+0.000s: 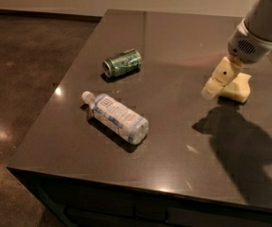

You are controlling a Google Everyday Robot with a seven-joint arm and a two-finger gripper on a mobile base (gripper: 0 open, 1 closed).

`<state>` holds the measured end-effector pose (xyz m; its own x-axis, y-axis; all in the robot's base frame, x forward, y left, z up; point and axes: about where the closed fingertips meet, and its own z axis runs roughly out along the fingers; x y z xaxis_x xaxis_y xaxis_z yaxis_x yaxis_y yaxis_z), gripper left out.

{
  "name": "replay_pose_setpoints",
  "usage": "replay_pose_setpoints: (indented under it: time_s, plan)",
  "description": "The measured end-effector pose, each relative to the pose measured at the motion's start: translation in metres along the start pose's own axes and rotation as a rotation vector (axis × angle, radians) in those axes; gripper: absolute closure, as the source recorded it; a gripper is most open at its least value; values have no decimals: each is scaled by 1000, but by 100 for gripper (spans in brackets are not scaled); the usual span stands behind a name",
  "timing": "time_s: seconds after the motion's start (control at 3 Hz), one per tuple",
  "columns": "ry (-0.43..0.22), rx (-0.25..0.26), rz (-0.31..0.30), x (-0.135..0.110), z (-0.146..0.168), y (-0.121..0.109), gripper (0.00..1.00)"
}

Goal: Pick sponge

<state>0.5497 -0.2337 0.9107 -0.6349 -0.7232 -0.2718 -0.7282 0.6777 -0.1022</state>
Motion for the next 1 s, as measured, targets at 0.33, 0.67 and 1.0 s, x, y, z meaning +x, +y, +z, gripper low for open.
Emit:
replay_pose_setpoints:
  time_s: [0.33,0.67,1.0]
  plan:
    - [0,2,74,-5,13,-15,0]
    - [5,32,167,-8,26,-33,0]
    - [35,84,275,-4,35,-53,0]
